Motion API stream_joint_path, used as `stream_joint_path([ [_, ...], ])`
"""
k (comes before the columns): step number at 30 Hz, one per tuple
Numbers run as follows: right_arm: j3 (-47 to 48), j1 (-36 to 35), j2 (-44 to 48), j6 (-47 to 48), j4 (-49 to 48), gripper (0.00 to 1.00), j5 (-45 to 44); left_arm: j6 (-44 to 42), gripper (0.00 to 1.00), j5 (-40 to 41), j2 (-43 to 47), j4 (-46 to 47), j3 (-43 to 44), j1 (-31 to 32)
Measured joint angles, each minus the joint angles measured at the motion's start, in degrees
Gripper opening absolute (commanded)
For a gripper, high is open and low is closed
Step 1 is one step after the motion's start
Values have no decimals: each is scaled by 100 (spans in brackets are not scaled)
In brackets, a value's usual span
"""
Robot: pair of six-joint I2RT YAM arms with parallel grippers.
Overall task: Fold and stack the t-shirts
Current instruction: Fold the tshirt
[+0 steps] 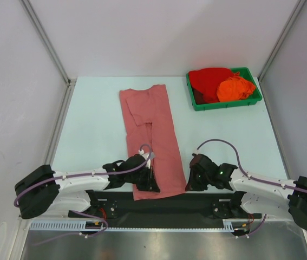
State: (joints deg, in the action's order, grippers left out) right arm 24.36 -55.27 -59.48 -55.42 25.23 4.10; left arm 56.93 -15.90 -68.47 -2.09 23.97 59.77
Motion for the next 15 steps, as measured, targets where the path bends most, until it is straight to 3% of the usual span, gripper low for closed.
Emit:
stream_joint_path([
  [5, -2, 39, 133, -2, 107, 0, -39, 2, 1, -149, -153, 151, -2, 35],
  [6, -4, 39, 131, -4, 105, 0, -37, 2, 6, -181, -221, 179, -2, 59],
  [12, -37, 39, 116, -7, 59, 0, -33, 79, 53, -221, -203, 175, -219, 201],
  [15, -42, 39, 109, -7, 59, 0, -33, 164, 59, 96, 610, -352, -378, 240],
])
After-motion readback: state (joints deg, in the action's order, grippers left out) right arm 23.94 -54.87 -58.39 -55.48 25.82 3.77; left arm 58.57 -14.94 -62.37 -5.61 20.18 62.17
